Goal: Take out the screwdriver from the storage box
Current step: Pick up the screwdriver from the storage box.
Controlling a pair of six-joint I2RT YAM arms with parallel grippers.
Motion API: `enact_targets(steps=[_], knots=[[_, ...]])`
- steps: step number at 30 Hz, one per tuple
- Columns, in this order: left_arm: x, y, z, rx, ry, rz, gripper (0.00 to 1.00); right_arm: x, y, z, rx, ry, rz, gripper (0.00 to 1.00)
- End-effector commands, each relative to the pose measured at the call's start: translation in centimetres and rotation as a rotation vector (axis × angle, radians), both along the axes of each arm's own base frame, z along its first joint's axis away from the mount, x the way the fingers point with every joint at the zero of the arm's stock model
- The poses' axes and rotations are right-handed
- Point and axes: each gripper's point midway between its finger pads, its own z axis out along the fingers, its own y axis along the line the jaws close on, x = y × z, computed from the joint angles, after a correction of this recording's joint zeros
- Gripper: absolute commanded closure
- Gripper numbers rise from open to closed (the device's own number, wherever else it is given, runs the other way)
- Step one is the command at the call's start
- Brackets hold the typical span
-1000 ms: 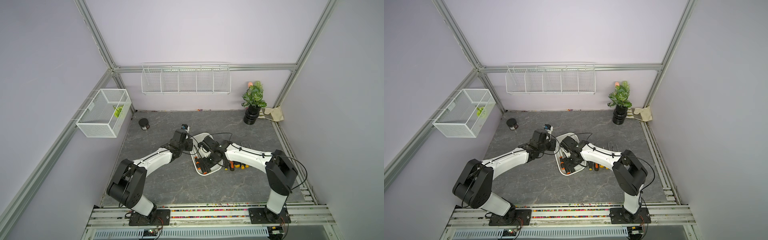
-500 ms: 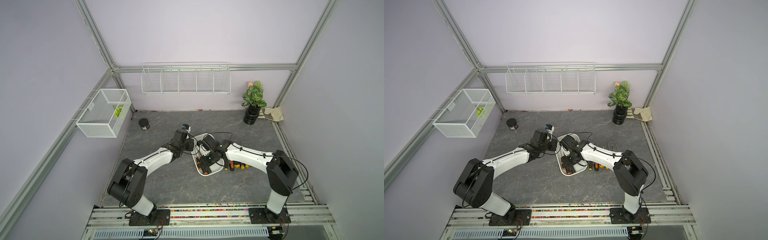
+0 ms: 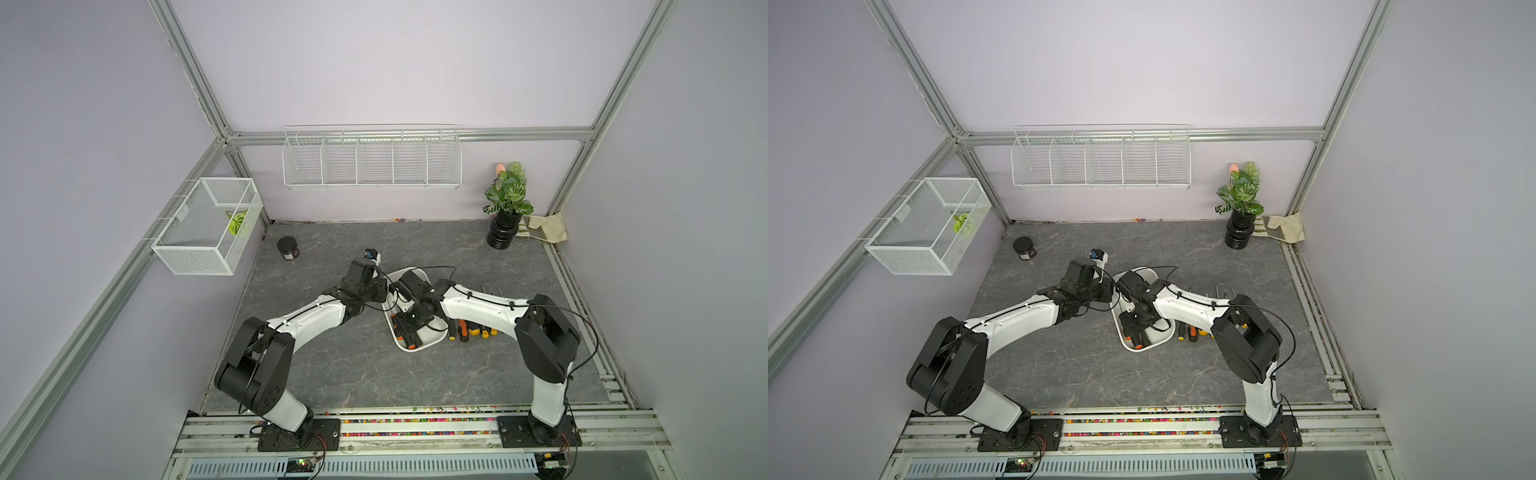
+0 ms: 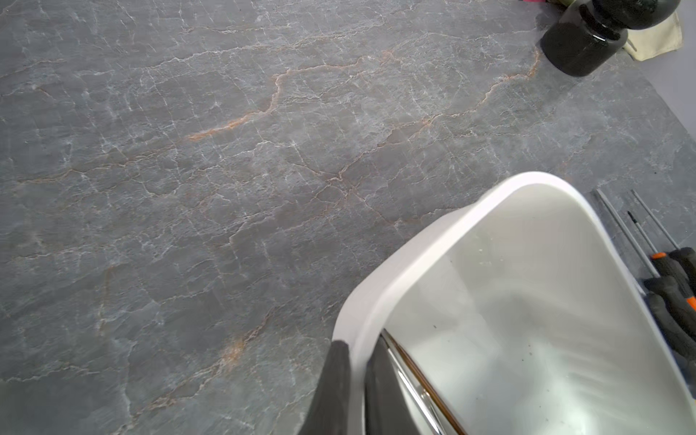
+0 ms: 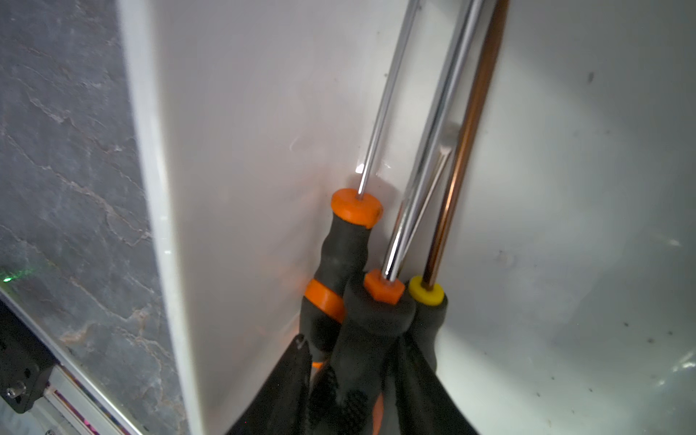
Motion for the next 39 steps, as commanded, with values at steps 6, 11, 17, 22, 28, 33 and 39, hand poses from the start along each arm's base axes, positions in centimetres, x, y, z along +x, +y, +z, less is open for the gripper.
enact_targets(steps=[6, 11, 17, 22, 28, 33, 39], knots=[[0.2, -0.6, 0.3, -0.012, -0.018, -0.014, 1.00, -0.5, -0.6, -2.4, -0.075, 0.042, 0.014, 0.66], [0.0, -0.4, 0.4, -0.011, -0.020, -0.012, 1.00, -0.3, -1.4, -4.4, -0.161, 0.059, 0.020, 0.70], [-0.1, -0.2, 0.3, -0.003, -0.021, -0.008, 1.00, 0.2, -2.5, -5.6, -0.216, 0.064, 0.015, 0.75], [-0.1, -0.2, 0.1, 0.000, -0.019, -0.008, 1.00, 0.5, -2.7, -4.3, -0.195, 0.051, 0.008, 0.86], [-0.1, -0.1, 0.2, -0.002, -0.021, -0.004, 1.00, 0.6, -2.0, -1.8, -0.135, 0.029, 0.006, 0.92], [-0.2, -0.1, 0.2, 0.000, -0.019, -0.003, 1.00, 1.1, -2.1, 1.5, -0.069, -0.017, -0.017, 1.00], [-0.1, -0.1, 0.3, -0.006, -0.021, -0.002, 1.00, 1.4, -2.5, 4.4, 0.034, -0.026, -0.045, 1.00]])
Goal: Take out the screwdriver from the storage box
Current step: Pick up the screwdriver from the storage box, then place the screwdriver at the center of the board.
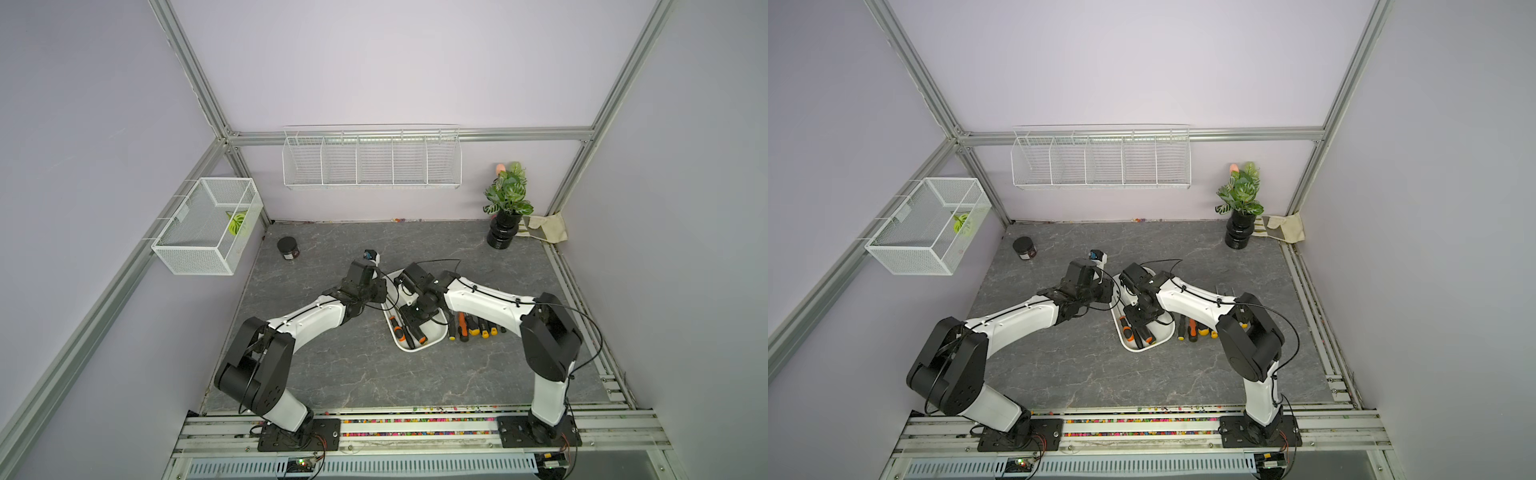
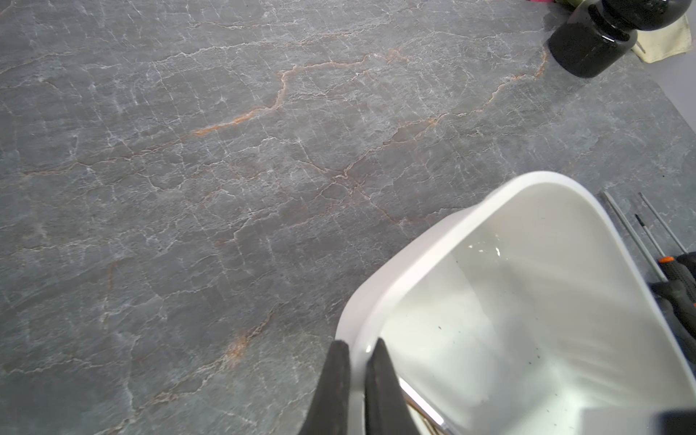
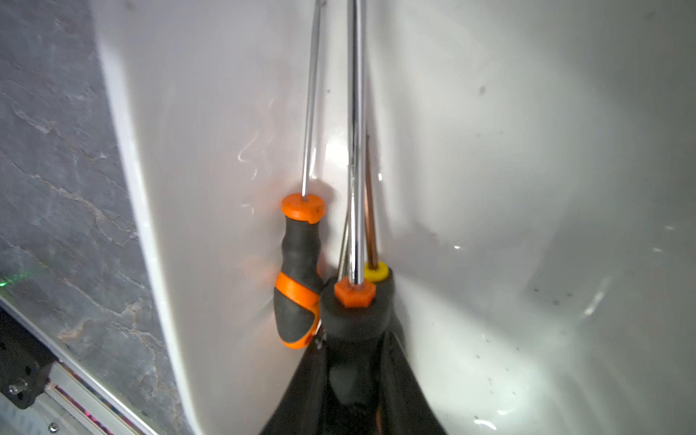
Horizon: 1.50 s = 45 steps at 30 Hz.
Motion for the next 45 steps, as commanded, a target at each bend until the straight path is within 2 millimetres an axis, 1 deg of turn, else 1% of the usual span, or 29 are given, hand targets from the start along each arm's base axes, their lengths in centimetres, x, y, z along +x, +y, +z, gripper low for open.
enact_targets(steps=[1, 5, 10, 14, 16, 21, 24, 28, 31, 34, 36, 39, 42, 45], knots=[[-0.1, -0.4, 0.6, -0.009, -0.023, -0.018, 1.00, -0.1, -0.3, 2.2, 0.077, -0.015, -0.006, 1.00], [-0.2, -0.4, 0.3, -0.005, -0.019, -0.019, 1.00, -0.2, 0.1, 2.9, 0.176, 0.012, -0.022, 1.00], [-0.1, -0.3, 0.2, 0.002, -0.018, -0.020, 1.00, -0.4, -0.2, 4.3, 0.197, 0.007, -0.016, 1.00], [-0.1, -0.2, 0.2, 0.011, -0.021, -0.019, 1.00, -1.2, -1.6, 5.8, 0.191, -0.012, -0.007, 1.00], [0.0, -0.2, 0.1, 0.014, -0.020, -0.018, 1.00, -1.5, -2.9, 6.3, 0.172, -0.026, -0.012, 1.00], [0.1, -0.4, 0.1, 0.011, -0.019, -0.023, 1.00, -1.5, -6.7, 7.2, 0.138, -0.067, -0.058, 1.00], [0.2, -0.4, 0.4, 0.012, -0.023, -0.024, 1.00, -1.2, -9.3, 7.4, 0.079, -0.095, -0.099, 1.00], [0.2, -0.5, 0.7, 0.007, -0.031, -0.026, 1.00, 0.1, -13.5, 7.2, -0.026, -0.144, -0.181, 1.00], [0.4, -0.7, 0.7, -0.004, -0.033, -0.029, 1.00, 1.5, -16.4, 6.5, -0.073, -0.157, -0.243, 1.00], [0.5, -1.0, 0.6, -0.014, -0.033, -0.034, 1.00, 3.1, -20.0, 5.2, -0.166, -0.159, -0.305, 1.00], [0.5, -1.0, 0.5, -0.011, -0.037, -0.037, 1.00, 4.3, -23.0, 4.3, -0.243, -0.162, -0.361, 1.00], [0.5, -0.8, 0.4, 0.001, -0.042, -0.036, 1.00, 5.5, -26.9, 3.4, -0.301, -0.155, -0.450, 1.00], [0.6, -0.9, 0.3, -0.012, -0.043, -0.042, 1.00, 6.1, -30.0, 2.3, -0.306, -0.118, -0.543, 1.00], [0.7, -1.5, 0.0, -0.031, -0.036, -0.054, 1.00, 7.0, -32.4, 1.4, -0.346, -0.114, -0.609, 1.00]])
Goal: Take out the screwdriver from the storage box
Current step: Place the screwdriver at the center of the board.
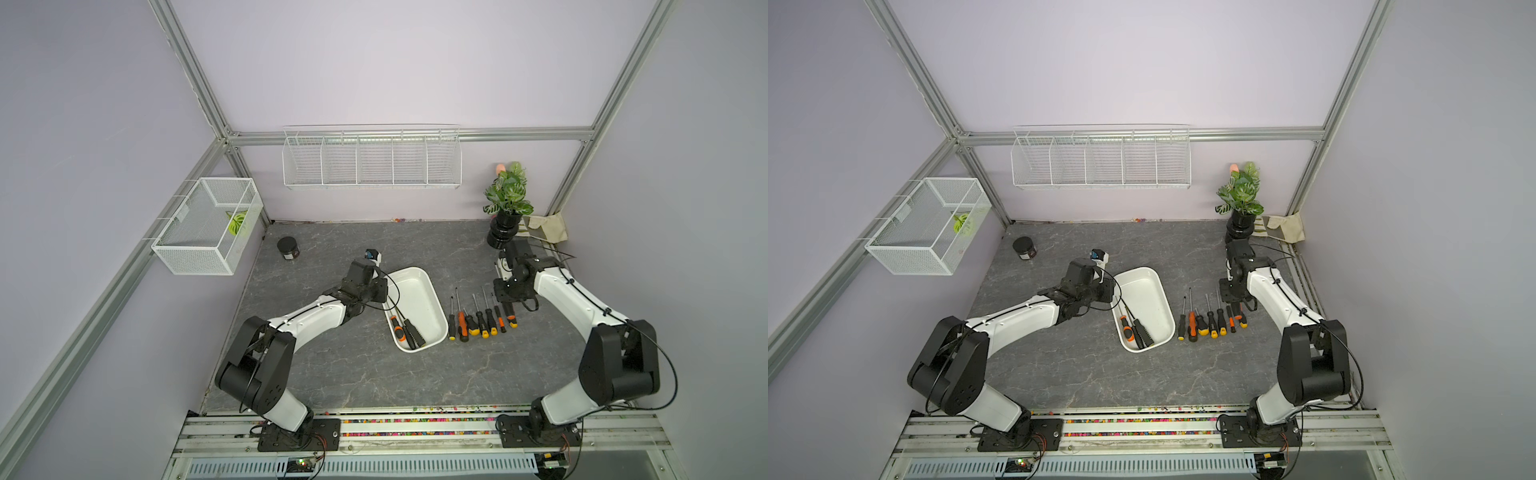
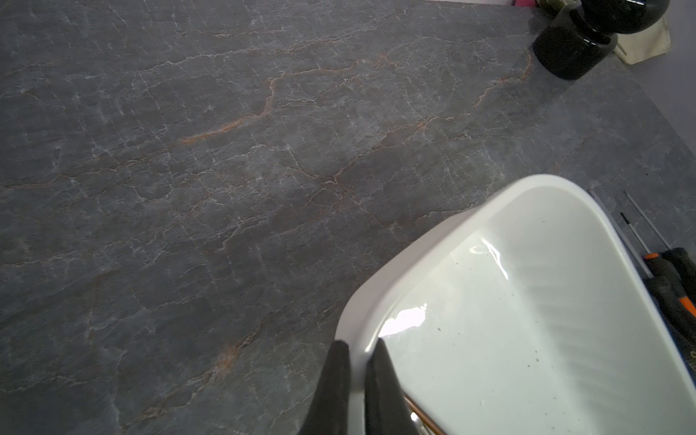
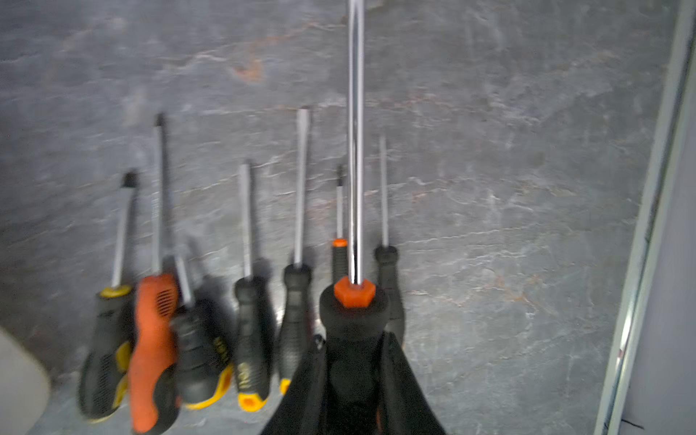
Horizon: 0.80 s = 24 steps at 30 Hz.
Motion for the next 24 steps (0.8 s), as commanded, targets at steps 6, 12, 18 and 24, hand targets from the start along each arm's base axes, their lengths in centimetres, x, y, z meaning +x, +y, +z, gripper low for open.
enact_targets(steps=[6, 12, 18, 24], knots=[[0.6, -1.1, -0.3, -0.023, -0.018, -0.034, 1.00, 2.1, -5.1, -1.5, -0.138, -0.010, -0.103, 1.00], [0.5, -1.0, -0.2, -0.024, -0.019, -0.031, 1.00, 2.5, -5.8, -3.4, -0.152, 0.048, -0.101, 1.00], [0.5, -1.1, -0.1, -0.033, -0.019, -0.030, 1.00, 2.5, -6.0, -5.4, -0.122, 0.099, -0.118, 1.00], [0.6, -1.3, -0.1, -0.040, -0.016, -0.032, 1.00, 2.1, -6.7, -6.8, -0.109, 0.136, -0.145, 1.00]])
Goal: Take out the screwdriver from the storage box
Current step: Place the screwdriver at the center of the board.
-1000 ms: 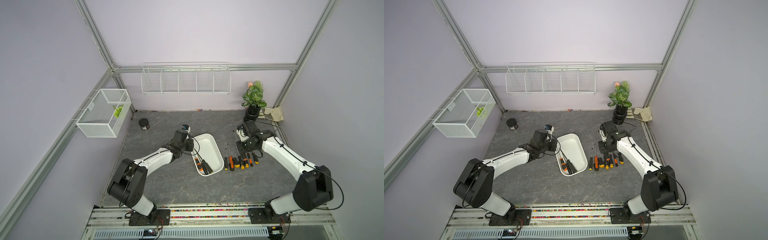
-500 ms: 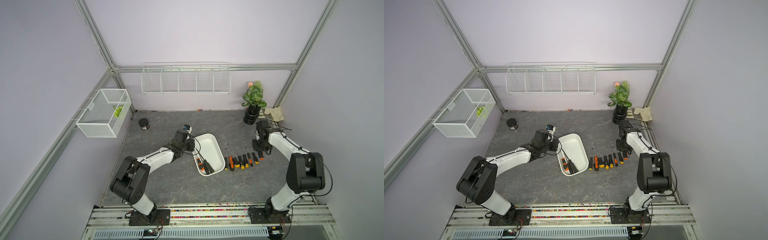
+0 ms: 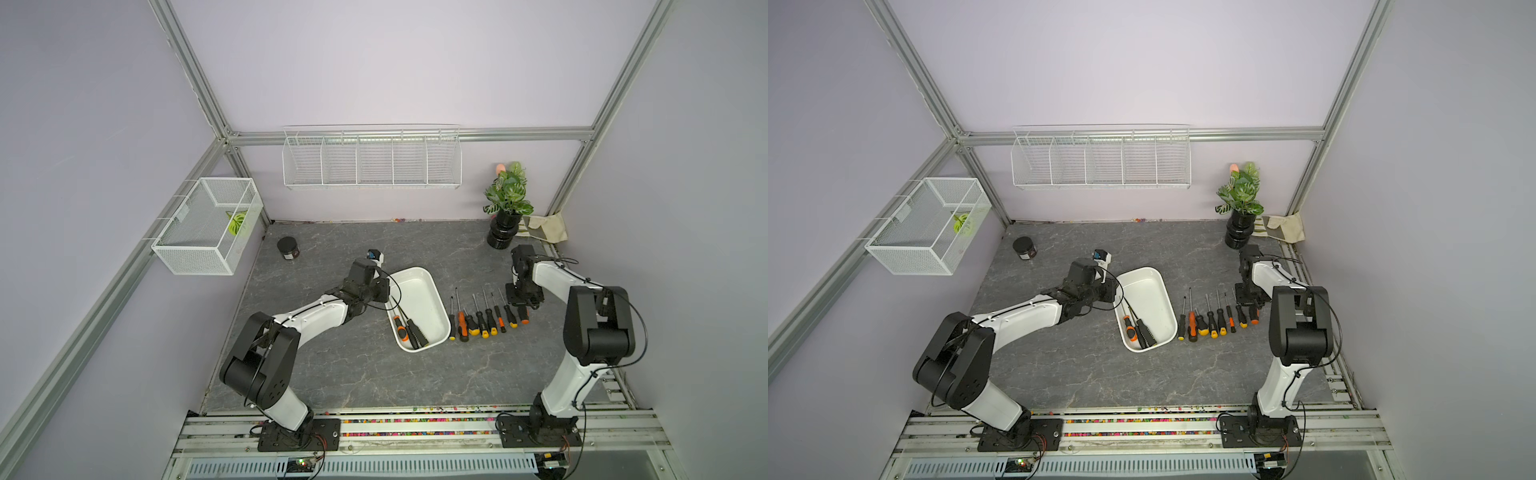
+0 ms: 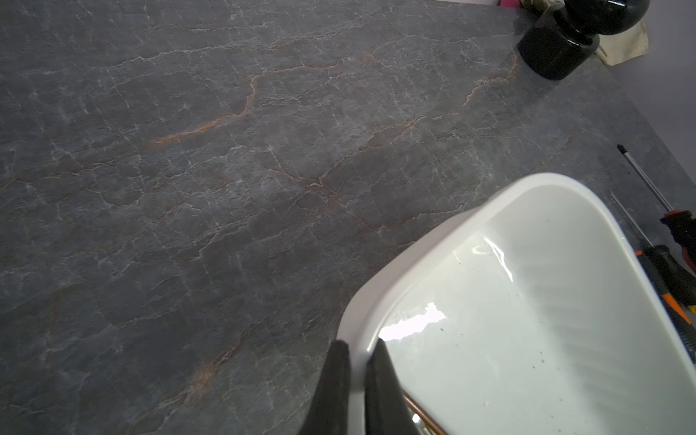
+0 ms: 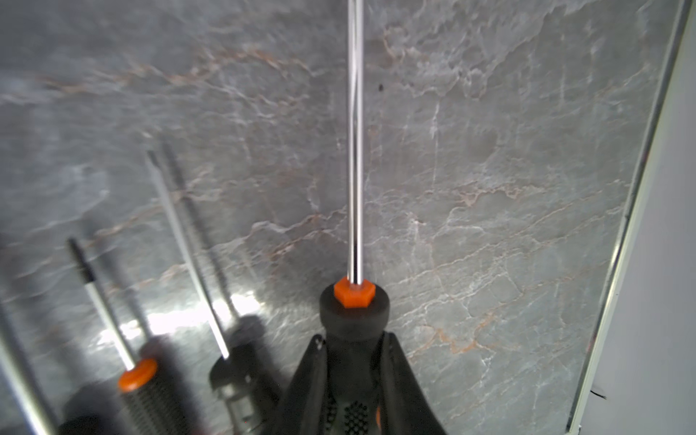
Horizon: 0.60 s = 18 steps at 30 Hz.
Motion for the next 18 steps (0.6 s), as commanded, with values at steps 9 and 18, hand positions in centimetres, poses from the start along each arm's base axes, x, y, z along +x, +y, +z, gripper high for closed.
enact_targets(steps=[9, 18], knots=[[0.4, -0.5, 0.4, -0.013, -0.020, -0.009, 1.00, 0.6, -0.1, -0.3, 0.033, 0.001, -0.015, 1.00], [0.3, -0.6, 0.6, -0.028, -0.019, -0.012, 1.00, -0.5, 0.4, -1.2, 0.062, 0.023, -0.019, 0.99]])
